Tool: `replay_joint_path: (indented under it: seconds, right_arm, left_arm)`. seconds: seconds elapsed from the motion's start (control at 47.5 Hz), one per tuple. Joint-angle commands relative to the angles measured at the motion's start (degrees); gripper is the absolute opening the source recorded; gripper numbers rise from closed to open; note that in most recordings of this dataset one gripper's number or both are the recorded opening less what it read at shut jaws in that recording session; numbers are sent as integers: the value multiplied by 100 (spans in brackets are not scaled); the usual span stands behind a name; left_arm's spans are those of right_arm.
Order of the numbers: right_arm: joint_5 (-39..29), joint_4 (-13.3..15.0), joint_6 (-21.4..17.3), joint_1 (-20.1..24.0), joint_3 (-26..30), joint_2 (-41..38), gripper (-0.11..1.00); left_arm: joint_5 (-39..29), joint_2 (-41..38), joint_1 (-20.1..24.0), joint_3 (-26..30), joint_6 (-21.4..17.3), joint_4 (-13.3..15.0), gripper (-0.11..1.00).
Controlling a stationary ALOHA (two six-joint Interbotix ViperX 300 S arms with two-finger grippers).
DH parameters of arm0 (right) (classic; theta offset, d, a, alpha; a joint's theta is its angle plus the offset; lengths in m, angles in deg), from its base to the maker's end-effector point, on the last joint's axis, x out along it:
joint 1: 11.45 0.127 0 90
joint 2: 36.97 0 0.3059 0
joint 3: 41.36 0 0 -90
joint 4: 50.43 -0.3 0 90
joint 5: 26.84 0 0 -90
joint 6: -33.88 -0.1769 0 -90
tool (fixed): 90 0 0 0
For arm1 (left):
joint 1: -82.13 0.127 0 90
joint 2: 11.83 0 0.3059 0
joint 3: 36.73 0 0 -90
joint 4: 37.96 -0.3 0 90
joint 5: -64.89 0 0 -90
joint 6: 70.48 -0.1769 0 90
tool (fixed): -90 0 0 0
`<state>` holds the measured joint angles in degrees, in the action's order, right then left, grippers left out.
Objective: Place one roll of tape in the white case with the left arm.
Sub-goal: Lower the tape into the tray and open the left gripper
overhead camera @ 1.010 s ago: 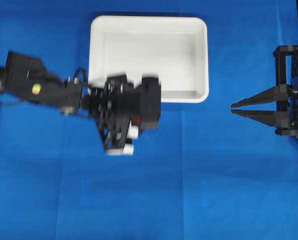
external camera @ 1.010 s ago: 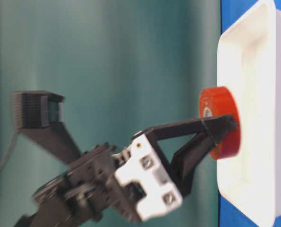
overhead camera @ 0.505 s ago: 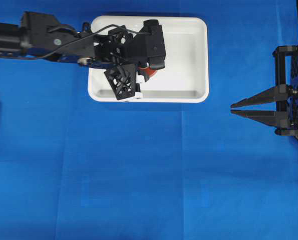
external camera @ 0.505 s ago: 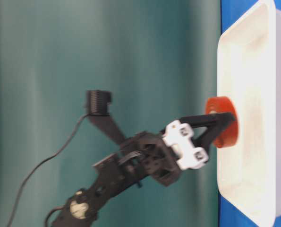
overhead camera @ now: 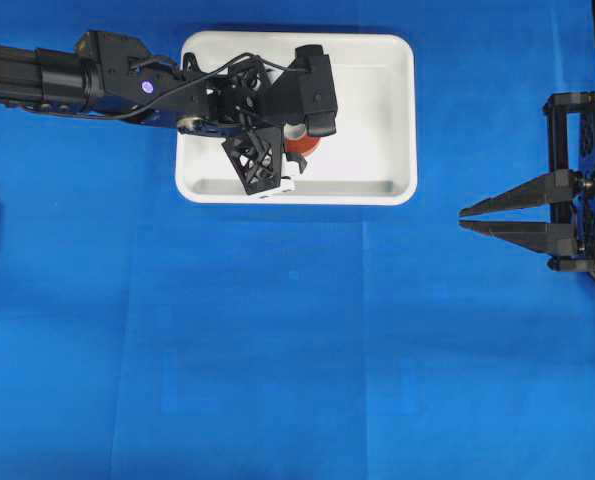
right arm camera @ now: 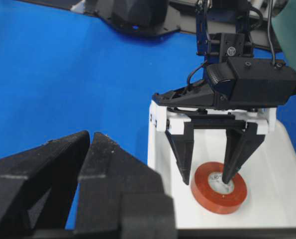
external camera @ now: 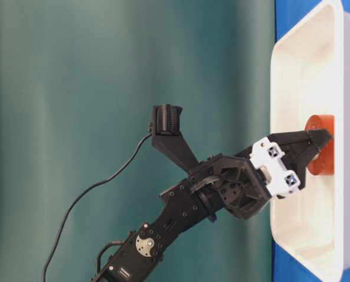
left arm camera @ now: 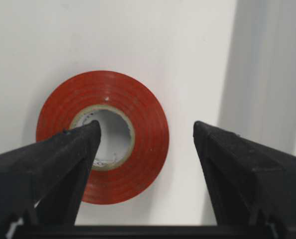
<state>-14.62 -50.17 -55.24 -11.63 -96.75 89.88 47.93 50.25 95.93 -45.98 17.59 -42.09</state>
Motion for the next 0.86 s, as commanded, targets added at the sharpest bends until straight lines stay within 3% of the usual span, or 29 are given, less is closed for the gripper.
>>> replay_joint_path:
  seconds: [0.0,0.21,0.526,0.694,0.842]
  right_arm:
    - [18,0,-18,-9,88,-18,-11]
    - [18,0,-18,0,97,-18,-11]
    - [44,0,-18,-9,105,-9,-11]
    - [44,0,-18,-9,97,0,-11]
    - [53,0,-18,-9,105,0,-11]
  left_arm:
    - [-35,158,26,62,18,9,69]
    - [-589,712,-18,53,88,88,65]
    - [-624,1942,-378,-352,185,97,65]
    - [-316,2408,-615,-756,343,97,65]
    - [378,2856,-870,-1257,413,97,65]
